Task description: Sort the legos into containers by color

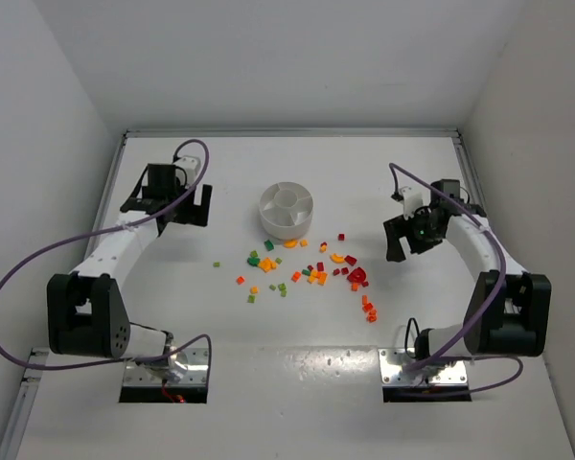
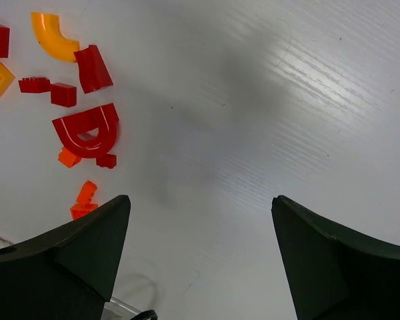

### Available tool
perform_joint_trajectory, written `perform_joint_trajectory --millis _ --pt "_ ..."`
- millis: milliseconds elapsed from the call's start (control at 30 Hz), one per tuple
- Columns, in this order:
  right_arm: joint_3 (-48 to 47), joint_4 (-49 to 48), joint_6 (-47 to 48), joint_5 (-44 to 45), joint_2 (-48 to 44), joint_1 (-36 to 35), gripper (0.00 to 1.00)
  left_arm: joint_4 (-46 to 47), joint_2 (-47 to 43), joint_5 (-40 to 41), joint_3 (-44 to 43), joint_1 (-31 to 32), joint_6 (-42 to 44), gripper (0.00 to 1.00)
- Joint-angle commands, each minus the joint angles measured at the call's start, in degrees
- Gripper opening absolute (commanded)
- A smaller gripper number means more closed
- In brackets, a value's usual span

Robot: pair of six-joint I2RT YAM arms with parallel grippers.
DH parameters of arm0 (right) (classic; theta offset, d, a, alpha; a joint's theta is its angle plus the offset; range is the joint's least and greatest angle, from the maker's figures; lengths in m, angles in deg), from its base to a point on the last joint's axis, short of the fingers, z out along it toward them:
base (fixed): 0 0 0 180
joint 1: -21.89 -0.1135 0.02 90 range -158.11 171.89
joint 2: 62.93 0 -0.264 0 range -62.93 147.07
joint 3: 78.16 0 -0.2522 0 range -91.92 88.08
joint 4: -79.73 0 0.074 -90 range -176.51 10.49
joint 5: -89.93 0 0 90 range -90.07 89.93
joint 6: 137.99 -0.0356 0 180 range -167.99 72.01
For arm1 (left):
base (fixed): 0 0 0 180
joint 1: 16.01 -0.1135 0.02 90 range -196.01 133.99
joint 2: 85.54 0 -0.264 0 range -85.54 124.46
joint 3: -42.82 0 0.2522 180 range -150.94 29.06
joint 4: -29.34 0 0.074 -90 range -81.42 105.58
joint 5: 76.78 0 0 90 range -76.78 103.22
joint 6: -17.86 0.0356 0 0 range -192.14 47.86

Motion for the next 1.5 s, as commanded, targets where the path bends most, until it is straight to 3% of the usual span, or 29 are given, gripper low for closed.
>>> perform_joint_trajectory --millis 0,33,100,200,433,733,867,1033,1133,1267,1367,1467 --pt "-3.1 -0.94 1.41 0.4 0.21 -1.64 0.87 -0.27 -1.69 0.37 -0.13 -0.46 0.0 1.0" --pt "-3.89 -1.47 1.41 1.46 0.21 -2.17 0.87 -0.28 -1.68 1.85 -0.74 -0.46 -1.05 1.0" --pt "-5.47 -3.14 1.41 5.05 -1.01 -2.18 1.0 -1.15 -0.02 5.36 -2.67 -0.46 -5.33 1.0" --pt "-6.01 -7.69 -0.87 11.1 -2.77 -2.71 1.0 -2.99 2.53 12.84 -6.27 -0.46 -9.75 1.0" --pt "-8.73 -1.58 7.11 12.19 -2.07 -2.71 1.0 -4.32 4.29 9.87 -10.15 -0.46 -6.41 1.0" --pt "0.93 -10.08 9.75 18.59 -7.78 -1.74 1.0 -3.8 1.31 7.23 -10.77 -0.46 -3.26 1.0" --pt "-1.7 -8.24 10.28 24.49 -2.08 -1.04 1.0 -3.8 1.31 6.61 -10.77 -0.46 -2.64 1.0" --pt "-0.03 -6.06 13.61 22.48 -3.12 -2.09 1.0 -3.8 1.31 4.77 -9.71 -0.46 -1.5 1.0" --pt "-3.01 -0.7 13.62 17.4 0.19 -2.09 0.93 -4.41 0.78 3.28 -8.57 -0.46 -0.98 1.0" --pt "-7.06 4.85 12.66 12.02 5.39 -4.28 0.71 -4.94 -1.5 3.44 -6.38 0.07 -0.44 1.0" --pt "-10.4 6.69 10.55 8.6 8.72 -6.74 0.61 -5.55 -2.91 2.84 -5.23 0.69 0.08 1.0" --pt "-13.39 9.06 9.93 4.83 10.67 -9.29 0.58 -6.08 -3.44 1.43 -5.23 0.69 0.08 1.0"
